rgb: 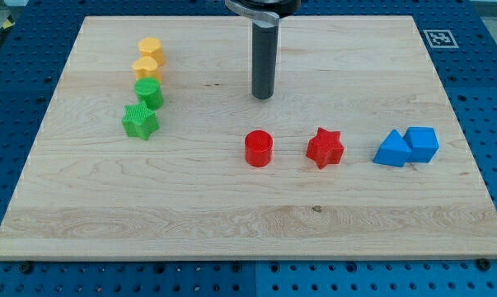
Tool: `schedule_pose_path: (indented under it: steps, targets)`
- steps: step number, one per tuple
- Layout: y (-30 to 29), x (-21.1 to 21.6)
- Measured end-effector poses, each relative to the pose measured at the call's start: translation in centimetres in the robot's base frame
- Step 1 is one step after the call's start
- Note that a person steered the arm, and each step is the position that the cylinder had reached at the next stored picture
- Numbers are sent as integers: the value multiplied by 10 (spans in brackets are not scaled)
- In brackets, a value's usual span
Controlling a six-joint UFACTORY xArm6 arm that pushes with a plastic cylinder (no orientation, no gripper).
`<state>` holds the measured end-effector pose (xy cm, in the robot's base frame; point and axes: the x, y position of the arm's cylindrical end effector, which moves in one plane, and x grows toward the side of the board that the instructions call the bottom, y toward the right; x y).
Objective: Move the blue cube slightly up and left
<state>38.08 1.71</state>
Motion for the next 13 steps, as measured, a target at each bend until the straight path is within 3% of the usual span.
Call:
schedule_pose_path:
  steps: [1,2,3,5,6,7,8,9,10,13]
  targets:
    - [3,0]
    - [57,-4]
    - [123,4]
    - [283,66]
    - [297,145]
    - [296,146]
    - [245,147]
    - [205,147]
    - [216,142]
    - [194,67]
